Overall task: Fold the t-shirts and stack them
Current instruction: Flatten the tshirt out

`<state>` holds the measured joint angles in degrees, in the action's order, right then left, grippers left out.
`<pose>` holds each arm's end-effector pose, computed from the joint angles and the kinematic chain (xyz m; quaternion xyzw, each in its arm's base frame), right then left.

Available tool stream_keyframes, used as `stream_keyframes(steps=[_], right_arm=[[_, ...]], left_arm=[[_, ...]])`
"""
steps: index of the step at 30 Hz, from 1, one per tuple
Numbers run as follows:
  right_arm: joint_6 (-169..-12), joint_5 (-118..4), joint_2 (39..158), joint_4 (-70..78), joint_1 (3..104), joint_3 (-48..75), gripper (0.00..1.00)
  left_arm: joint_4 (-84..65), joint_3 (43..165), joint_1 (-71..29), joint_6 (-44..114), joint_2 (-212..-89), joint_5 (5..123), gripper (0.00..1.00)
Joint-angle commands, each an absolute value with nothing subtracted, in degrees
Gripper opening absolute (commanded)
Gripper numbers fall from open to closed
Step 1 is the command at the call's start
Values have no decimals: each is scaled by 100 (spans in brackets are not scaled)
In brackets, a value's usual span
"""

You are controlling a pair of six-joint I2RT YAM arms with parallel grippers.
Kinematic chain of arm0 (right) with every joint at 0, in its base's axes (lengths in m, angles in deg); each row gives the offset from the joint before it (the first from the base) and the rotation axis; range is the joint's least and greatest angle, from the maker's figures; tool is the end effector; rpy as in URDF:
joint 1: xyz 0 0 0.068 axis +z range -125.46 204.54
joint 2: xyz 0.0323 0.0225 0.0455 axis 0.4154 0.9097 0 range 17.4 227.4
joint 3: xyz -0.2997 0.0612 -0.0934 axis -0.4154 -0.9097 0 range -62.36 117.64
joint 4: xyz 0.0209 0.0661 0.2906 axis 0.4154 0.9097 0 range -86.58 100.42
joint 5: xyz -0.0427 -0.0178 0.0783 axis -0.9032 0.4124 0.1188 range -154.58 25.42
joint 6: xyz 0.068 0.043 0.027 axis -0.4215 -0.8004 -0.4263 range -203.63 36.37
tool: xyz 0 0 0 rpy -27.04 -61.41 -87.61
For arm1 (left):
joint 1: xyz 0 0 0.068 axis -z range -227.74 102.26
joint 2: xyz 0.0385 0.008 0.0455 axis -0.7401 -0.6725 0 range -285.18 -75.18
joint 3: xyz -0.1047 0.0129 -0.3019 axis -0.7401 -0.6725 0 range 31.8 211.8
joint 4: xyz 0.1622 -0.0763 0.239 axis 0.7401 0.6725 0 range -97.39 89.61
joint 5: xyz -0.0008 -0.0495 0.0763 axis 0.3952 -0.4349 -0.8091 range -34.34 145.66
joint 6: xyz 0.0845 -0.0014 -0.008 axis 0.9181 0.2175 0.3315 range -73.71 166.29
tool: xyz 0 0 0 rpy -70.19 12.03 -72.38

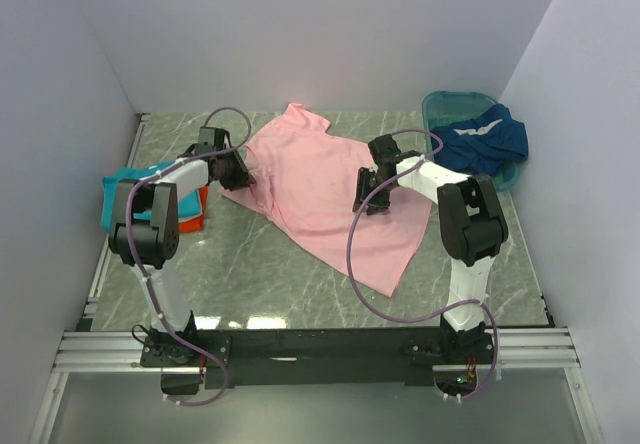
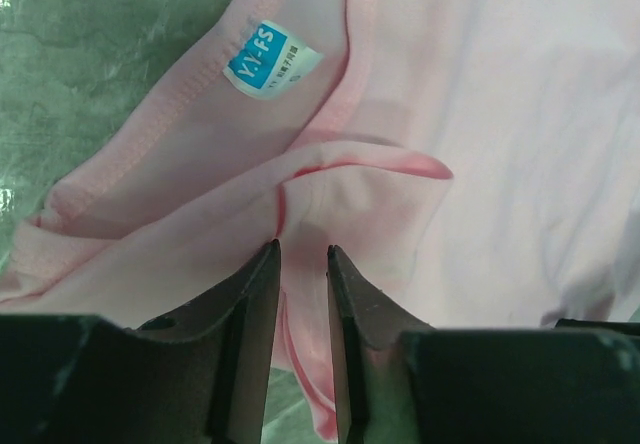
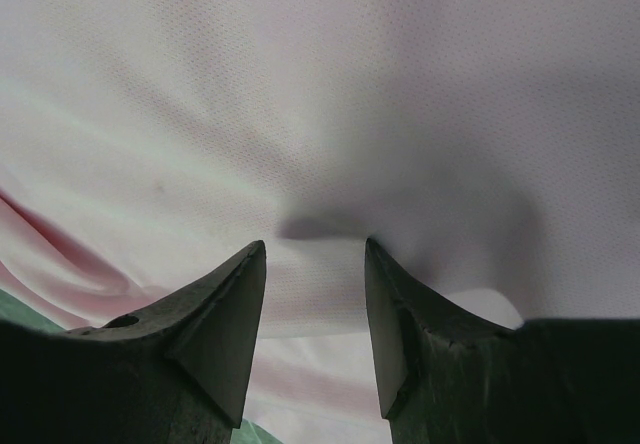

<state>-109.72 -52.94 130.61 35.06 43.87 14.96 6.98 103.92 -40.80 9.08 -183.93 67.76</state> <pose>0.4338 0.1680 0.1465 0.0378 0.9752 0.1666 0.1404 0.4717 -0.0733 0.1734 -0.2108 0.9141 -0.2168 0.2703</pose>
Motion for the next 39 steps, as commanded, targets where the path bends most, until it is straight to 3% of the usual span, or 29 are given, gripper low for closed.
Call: stream_keyframes(steps=[1,12,22,25,30,39], right_arm=[[-10859,-5570,13060,3796,4326,1270,52],[-10842,-5587,13087,3840,4309,1340,52],[-10833,-5587,13095,3858,4309,1341,52],[-10833,-5596,13095,3849,4309,1332,52],[-10824,-5596,13087,3858,4309,1340,52],[-10815,-5596,13104,3875,4300,1358,52]], left_arm=[[501,10659,-4088,893,-18460,6700,32],[474,10879,-4088,981,-18662,6480,37],[509,11230,-4044,1060,-18978,6489,36],[544,11318,-4027,1095,-19040,6445,30],[632,11407,-3983,1192,-19119,6392,6],[624,11310,-3965,1236,-19023,6401,0]])
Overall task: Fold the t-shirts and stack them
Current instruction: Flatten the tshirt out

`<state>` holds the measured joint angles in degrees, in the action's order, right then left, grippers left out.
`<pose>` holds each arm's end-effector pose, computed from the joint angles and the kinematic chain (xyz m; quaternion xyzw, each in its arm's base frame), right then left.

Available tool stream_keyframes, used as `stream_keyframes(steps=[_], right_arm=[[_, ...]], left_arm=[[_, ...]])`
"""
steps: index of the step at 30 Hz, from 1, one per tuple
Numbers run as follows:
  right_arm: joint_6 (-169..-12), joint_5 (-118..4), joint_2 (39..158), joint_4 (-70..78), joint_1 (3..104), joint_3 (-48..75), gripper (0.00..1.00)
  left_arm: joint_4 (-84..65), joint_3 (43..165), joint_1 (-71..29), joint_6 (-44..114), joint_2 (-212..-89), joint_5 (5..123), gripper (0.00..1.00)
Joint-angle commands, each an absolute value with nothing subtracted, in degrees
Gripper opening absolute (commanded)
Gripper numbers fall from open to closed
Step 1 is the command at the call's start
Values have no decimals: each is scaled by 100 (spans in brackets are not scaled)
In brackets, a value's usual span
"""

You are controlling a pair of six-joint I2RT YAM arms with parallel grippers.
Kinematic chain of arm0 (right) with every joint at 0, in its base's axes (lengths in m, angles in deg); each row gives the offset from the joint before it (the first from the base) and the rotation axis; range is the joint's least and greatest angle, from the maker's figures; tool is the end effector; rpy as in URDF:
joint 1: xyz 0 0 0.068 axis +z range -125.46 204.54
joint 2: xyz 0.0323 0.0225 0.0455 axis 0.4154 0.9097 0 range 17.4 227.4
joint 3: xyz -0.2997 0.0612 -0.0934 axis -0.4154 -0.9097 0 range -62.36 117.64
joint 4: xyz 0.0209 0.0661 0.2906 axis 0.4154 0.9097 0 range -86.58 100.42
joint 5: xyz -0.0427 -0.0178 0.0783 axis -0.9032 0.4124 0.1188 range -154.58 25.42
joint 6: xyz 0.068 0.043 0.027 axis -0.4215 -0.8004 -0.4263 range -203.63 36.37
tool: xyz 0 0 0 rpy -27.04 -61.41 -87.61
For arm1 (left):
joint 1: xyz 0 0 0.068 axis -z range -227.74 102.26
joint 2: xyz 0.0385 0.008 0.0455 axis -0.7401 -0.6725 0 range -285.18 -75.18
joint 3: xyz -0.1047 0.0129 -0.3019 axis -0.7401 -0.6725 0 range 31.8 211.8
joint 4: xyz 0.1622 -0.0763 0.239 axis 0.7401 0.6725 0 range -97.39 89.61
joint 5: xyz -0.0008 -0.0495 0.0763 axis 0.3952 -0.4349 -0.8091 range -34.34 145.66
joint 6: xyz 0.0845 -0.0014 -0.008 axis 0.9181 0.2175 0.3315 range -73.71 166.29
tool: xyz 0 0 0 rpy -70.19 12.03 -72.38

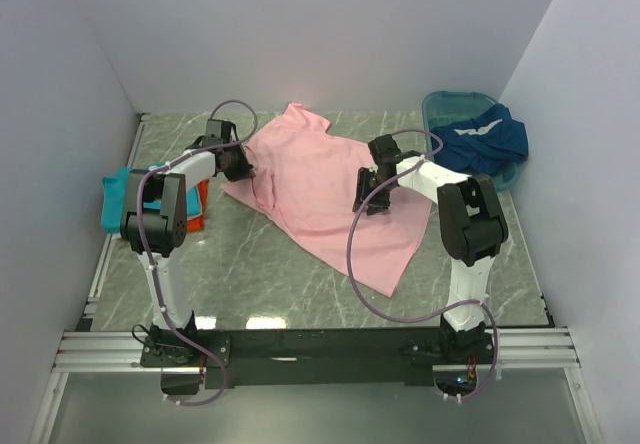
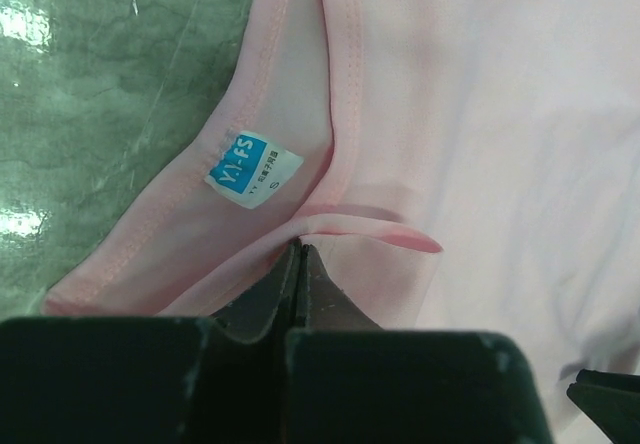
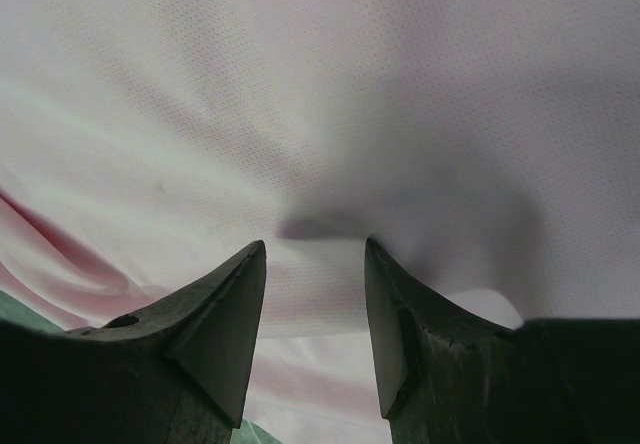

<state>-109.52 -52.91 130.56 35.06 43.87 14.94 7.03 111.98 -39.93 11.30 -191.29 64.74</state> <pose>0.4337 0.1680 0.1468 0.0360 0.9752 0.1667 0.1409 0.5109 -0.0821 0.1619 -0.1942 0.9178 -0.1927 0.2876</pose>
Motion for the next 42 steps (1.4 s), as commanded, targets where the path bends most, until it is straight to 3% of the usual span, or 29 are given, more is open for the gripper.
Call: stream_keyframes(steps=[1,19,25,42], right_arm=[[-10815,-5605,13096,3875,4300,1349,52],[-10780,-5640,12911,3972,4300,1367,52],[-10710,-5798,12077,4472,4326,1385,53],[-11281,-5457,8869,5423,4405,-1691,53]], left_arm=[[615,11223,-3965,1210,-18831,6392,0],[1353,9158,-4009,604,-16010,5953,0],[1897,8780,-4062,428,-14946,5583,0],[2074,7505,-4150,-275,-13600,5697,0]])
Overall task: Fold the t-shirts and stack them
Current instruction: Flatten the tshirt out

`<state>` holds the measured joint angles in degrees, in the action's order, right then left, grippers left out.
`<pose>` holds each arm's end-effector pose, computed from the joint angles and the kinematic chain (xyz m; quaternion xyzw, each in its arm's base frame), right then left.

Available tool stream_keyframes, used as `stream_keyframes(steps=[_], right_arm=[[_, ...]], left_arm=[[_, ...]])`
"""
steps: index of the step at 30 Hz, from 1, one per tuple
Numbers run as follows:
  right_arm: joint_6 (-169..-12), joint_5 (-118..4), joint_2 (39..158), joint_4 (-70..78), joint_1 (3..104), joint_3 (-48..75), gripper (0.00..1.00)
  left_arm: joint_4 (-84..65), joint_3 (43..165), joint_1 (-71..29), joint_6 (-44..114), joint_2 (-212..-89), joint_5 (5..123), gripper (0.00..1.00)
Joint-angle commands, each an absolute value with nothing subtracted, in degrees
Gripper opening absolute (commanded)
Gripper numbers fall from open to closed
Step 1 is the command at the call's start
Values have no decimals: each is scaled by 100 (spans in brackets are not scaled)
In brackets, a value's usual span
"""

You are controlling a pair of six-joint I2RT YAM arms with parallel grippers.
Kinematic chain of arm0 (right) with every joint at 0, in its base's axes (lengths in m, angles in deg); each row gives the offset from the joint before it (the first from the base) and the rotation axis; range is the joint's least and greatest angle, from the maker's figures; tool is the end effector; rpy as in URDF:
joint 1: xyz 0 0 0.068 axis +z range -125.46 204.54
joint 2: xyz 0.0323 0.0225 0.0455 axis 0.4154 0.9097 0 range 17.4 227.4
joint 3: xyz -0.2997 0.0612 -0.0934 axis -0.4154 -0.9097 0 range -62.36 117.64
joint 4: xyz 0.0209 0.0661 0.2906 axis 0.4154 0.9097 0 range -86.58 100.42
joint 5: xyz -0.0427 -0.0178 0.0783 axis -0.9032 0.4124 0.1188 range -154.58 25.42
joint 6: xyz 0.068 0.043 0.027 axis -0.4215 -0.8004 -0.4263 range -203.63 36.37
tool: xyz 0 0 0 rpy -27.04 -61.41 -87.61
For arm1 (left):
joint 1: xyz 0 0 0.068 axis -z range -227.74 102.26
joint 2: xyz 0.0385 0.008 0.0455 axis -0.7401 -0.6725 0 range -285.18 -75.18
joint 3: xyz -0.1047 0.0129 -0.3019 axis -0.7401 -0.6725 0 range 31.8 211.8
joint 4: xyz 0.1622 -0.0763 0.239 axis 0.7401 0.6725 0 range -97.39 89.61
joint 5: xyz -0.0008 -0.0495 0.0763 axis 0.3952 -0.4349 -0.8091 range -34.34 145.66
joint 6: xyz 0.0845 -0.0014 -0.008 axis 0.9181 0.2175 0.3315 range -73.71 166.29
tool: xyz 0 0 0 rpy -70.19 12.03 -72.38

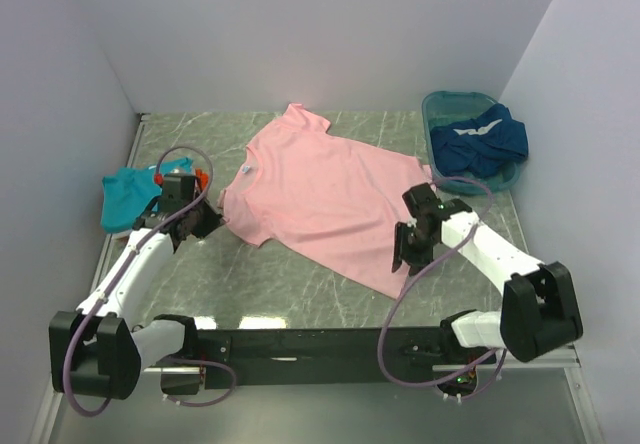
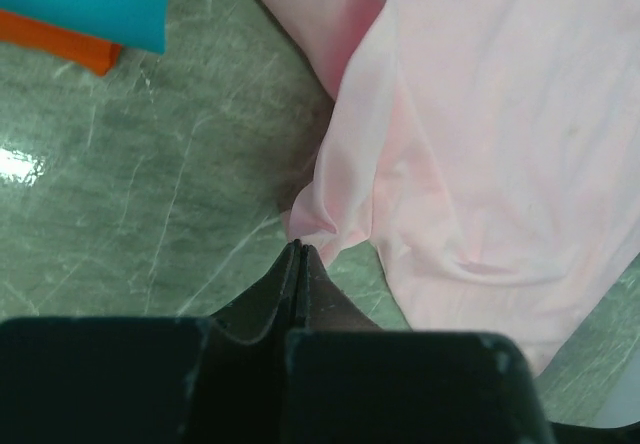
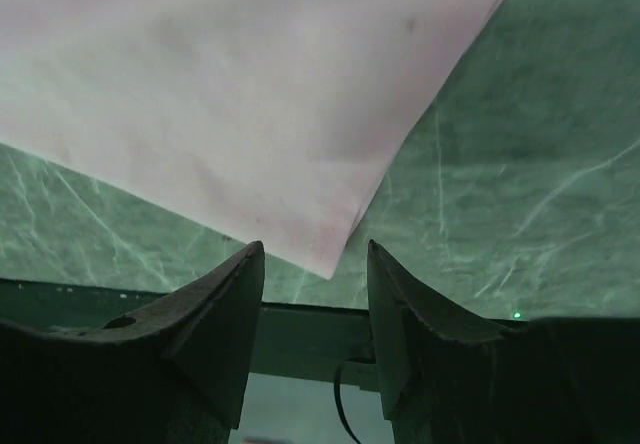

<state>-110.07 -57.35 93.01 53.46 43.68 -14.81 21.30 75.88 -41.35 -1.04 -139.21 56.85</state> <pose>0.2352 0.0915 0.1903 0.0567 0.9910 0.0979 0.0711 0.2676 -0.0316 0.2421 -0.3237 0.8777 -0.1682 0.3106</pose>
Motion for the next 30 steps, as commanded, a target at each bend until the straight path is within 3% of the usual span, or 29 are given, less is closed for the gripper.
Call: stream_keyframes(steps=[1,12,18,30], right_arm=[[-11307,-5325,8824,5352,4423,-1883,53],[-11764,-5482,8350,5195,4555,-2605,53],[-11756,-5587,8736,5053,4564,-2526,52],[-11861,-5096,8937,4737,4616,-2957,44]], left_arm=[[2065,7478,-4150,-267,-13565,5706,0],[2504,7373,-4150,-337,-13064,5575,0],[2503,7643,-4150,-241,-13273,5690,0],[2269,7144,-4150,-390,-12808,5776,0]])
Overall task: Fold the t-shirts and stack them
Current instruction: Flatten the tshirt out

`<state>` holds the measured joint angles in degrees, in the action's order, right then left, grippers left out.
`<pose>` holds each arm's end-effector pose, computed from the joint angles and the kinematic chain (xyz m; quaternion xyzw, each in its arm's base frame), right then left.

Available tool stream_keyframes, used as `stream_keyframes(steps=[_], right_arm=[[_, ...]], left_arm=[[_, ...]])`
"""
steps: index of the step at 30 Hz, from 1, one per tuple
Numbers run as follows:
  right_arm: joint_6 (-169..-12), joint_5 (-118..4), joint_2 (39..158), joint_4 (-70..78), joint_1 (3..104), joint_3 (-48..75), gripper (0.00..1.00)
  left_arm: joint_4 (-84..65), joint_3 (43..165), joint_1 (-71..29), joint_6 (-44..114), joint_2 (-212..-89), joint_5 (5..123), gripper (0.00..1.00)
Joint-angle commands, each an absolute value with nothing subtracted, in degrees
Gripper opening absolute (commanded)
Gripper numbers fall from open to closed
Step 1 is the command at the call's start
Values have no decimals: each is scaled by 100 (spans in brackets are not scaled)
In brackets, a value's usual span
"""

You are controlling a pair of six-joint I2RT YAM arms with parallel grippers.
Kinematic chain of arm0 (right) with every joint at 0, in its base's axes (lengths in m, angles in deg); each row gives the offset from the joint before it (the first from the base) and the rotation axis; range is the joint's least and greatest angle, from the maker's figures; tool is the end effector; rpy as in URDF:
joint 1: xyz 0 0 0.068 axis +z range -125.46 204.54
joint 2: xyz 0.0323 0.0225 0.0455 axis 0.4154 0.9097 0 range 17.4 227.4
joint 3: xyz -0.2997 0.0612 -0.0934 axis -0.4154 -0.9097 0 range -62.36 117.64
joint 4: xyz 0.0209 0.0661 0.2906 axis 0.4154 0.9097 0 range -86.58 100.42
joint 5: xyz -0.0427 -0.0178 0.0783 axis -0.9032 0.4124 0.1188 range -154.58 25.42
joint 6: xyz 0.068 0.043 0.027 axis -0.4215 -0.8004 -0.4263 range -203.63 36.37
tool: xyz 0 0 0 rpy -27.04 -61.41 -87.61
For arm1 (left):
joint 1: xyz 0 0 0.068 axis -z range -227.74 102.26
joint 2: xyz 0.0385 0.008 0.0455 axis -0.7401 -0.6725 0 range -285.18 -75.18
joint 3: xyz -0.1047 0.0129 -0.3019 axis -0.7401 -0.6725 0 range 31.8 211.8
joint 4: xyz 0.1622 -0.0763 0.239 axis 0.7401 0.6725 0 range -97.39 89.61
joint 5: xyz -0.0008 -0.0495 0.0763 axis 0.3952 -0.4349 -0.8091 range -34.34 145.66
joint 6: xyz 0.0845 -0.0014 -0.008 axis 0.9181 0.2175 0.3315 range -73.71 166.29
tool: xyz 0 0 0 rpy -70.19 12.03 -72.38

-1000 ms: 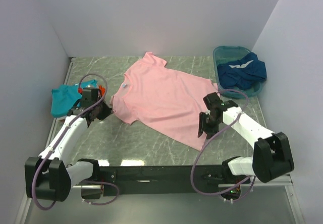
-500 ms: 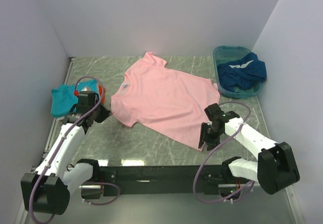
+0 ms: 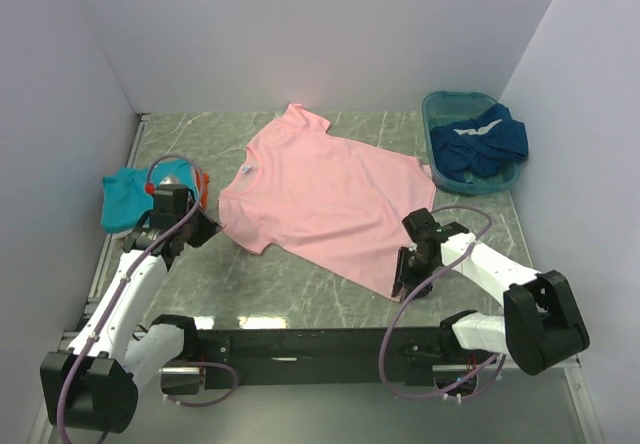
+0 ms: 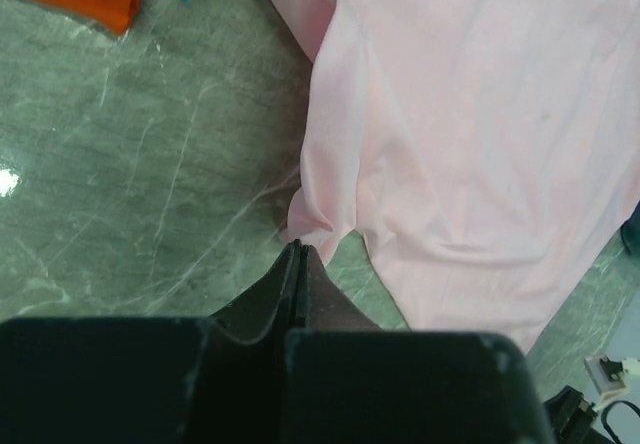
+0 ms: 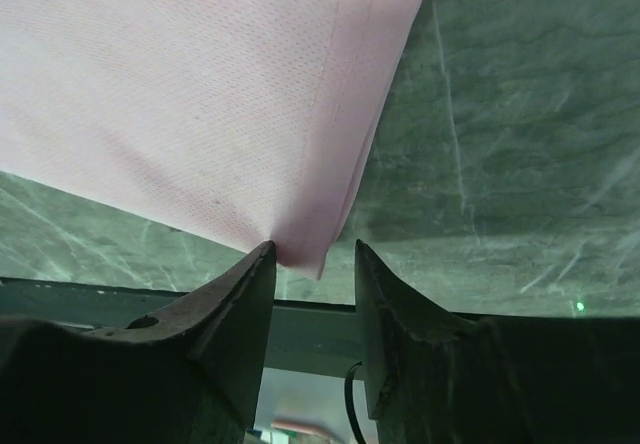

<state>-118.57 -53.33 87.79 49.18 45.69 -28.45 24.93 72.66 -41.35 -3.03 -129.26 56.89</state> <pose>0.1809 0.0855 0.1410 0.1126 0.9865 0.1180 0.0135 0.2300 -0.0275 0.2538 -0.3349 0.8629 -0.1855 0.3298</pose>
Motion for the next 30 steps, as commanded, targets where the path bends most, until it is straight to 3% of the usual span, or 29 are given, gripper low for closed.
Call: stream_keyframes(steps=[1,5,12,17,25,30], right_arm=[[-11844,-5078,9147,4771,4625,-2949,43],[-11958,-5209,9219,4711,4643,-2975,37],[-12063,-5385,9246,4710,4652,-3115,23],[-12028,-5438,9061,5341,4660,-3036,0],[-12213,-5192,8605,5931,4871,-3080,0],[-12265,-5270,8570,6116,4968,-2862,0]], left_arm=[[2215,7161,-4150,-364,-12861,5881,0],[2566,7671,-4150,-223,-13222,5777,0],[2715,7487,-4150,-214,-12914,5601,0],[3101,7337,-4150,-363,-12477,5409,0],[3884,7232,-4150,-732,-11596,5100,1],[3585,6977,-4150,-768,-11604,5390,0]])
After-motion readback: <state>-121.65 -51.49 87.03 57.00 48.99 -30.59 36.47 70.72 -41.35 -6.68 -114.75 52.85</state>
